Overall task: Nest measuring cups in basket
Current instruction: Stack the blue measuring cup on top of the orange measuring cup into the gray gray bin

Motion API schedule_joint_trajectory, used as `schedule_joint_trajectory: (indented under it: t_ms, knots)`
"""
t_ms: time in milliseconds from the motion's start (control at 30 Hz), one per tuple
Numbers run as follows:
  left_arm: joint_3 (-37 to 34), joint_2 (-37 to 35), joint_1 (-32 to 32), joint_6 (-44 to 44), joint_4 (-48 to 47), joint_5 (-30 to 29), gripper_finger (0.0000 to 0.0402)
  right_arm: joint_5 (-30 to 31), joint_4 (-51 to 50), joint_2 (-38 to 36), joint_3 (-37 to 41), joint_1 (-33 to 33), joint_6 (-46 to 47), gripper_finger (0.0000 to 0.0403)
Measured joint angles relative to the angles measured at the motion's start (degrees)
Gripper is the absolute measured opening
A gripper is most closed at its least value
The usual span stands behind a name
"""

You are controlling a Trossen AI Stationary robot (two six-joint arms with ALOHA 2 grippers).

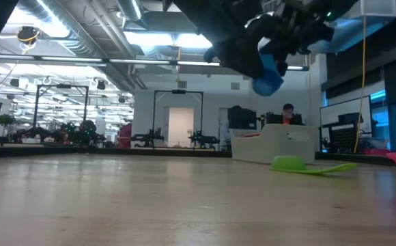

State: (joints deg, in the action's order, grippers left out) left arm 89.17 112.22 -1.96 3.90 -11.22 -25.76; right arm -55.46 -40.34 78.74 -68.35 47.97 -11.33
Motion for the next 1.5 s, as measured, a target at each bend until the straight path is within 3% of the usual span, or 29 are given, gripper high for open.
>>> schedule_joint_trajectory:
  t_ms: [167, 333, 567, 1233, 1500]
  knots:
    - [0.0, 0.0, 0.0, 0.0, 0.1, 0.0, 0.0081, -8.5, 0.1, 6.9, -0.5, 3.4, -1.1, 0.0008]
    - [0.0, 0.0, 0.0, 0.0, 0.1, 0.0, 0.0081, -9.8, 0.1, 12.5, -0.5, 6.1, -1.2, 0.0006]
    - [0.0, 0.0, 0.0, 0.1, 0.1, 0.0, 0.0081, -16.3, 0.1, 18.6, -0.5, 8.3, -1.1, 0.0008]
    - [-0.1, 0.0, 0.0, 0.2, 0.1, 0.0, 0.0082, -15.4, -4.2, 27.3, -0.5, 9.9, -1.0, 0.0015]
    - [-0.1, 0.1, 0.0, 0.2, 0.1, -0.1, 0.0082, -10.0, -4.4, 28.2, -0.5, 9.8, -0.7, 0.0018]
